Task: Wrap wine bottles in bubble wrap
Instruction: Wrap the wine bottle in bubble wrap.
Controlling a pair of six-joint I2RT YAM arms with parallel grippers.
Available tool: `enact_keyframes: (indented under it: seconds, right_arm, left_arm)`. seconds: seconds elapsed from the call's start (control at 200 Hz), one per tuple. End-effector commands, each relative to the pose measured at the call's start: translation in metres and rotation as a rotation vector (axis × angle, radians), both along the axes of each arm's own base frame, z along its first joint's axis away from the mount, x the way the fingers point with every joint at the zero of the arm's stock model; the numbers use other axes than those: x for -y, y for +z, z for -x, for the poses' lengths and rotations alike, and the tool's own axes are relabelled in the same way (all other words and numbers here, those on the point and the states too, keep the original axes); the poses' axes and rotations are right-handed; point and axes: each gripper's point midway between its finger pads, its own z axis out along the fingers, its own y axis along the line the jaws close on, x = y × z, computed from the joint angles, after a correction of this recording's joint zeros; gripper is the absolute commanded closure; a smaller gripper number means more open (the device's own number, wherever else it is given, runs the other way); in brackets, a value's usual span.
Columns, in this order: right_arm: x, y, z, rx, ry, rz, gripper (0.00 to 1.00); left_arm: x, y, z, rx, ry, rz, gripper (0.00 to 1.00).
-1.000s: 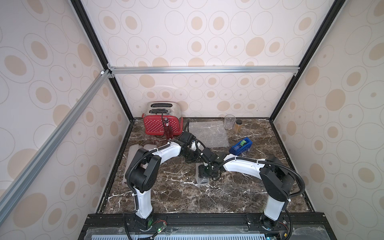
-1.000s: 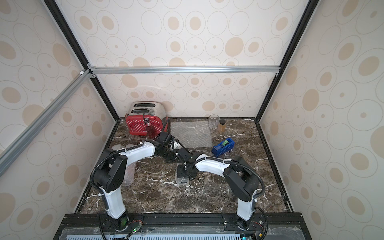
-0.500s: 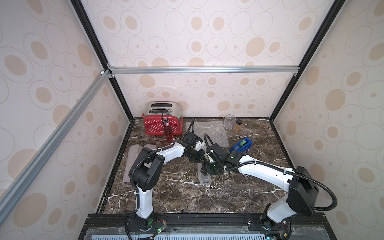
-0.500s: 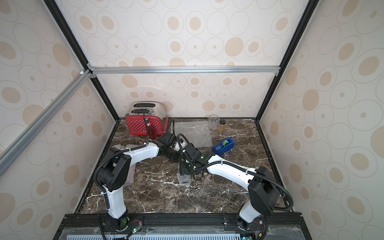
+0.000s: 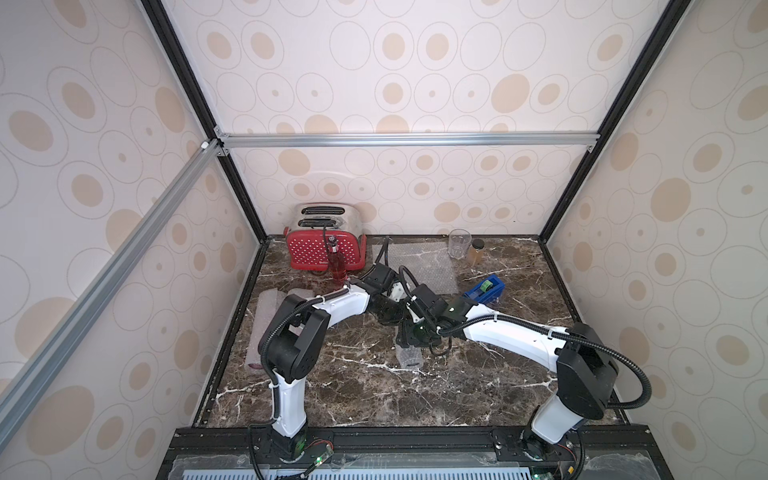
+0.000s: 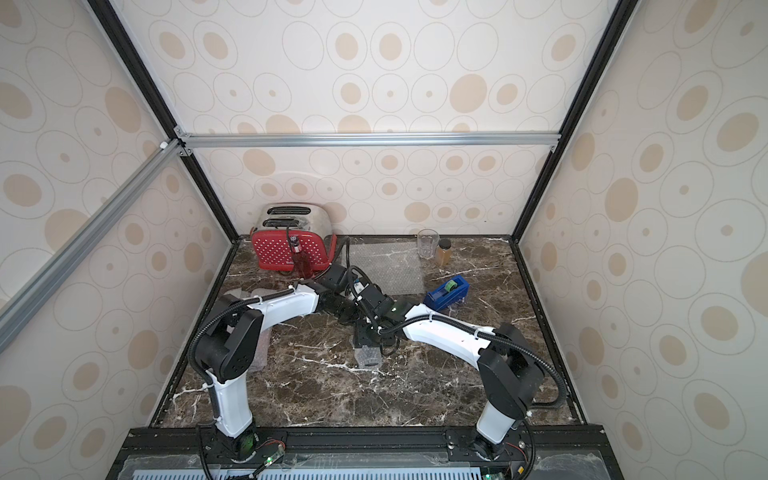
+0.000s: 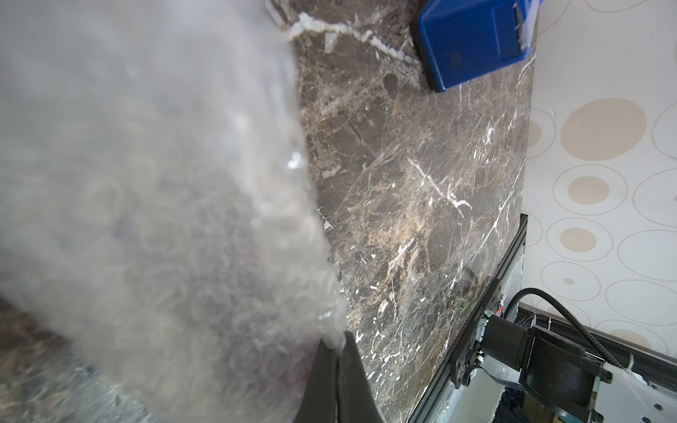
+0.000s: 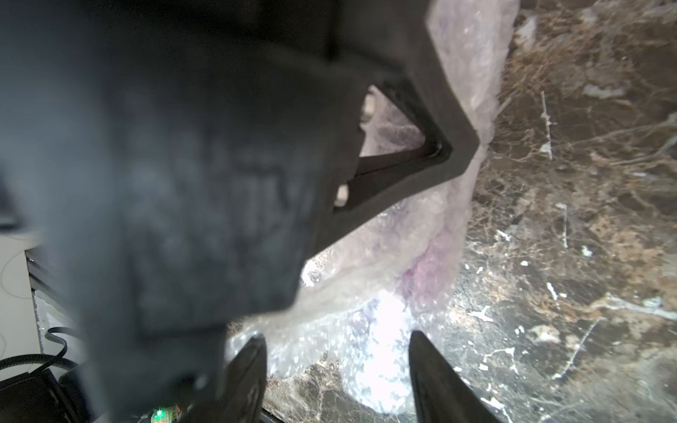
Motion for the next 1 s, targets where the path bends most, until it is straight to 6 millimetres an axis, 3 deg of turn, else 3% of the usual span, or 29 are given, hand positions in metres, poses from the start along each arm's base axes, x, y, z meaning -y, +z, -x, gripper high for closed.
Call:
enact_keyframes:
  seconds: [0.0,0.301,0.411,0.601,0.641,0.777,0.867,0.997]
  right_arm:
    - [0.0,0.016,0.002,0.011,-0.016,-0.018,0.36]
    - [-0.012,0.031,0.001,0.092,-0.004,-0.06,0.35]
    - [-0.005,0.027,-0.001,0.146,-0.029,-0.029,0.35]
    - [0.012,0.001,-0.001,0.118,-0.058,0.1,0.38]
    - [0.017,-0.004,0.001,0.103,-0.063,0.127,0.44]
    - [0.028,-0.014,0.007,0.049,-0.074,0.134,0.79]
    - [0.037,-0.016,0.01,0.034,-0.09,0.116,0.96]
    - [0.051,-0.016,0.013,0.024,-0.111,0.099,1.0]
  left_arm:
    - [-0.052,-0.074,0.03,-0.139,0.031,-0.298,0.98]
    - [-0.054,-0.076,0.03,-0.143,0.034,-0.308,0.97]
    - [-0.054,-0.075,0.03,-0.143,0.036,-0.307,0.97]
    - [-0.055,-0.076,0.03,-0.143,0.035,-0.311,0.97]
    - [-0.055,-0.076,0.03,-0.143,0.034,-0.312,0.97]
    - [-0.056,-0.076,0.029,-0.136,0.032,-0.319,0.97]
    - [-0.057,-0.078,0.03,-0.136,0.03,-0.323,0.96]
    - [-0.058,-0.079,0.03,-0.132,0.027,-0.332,0.94]
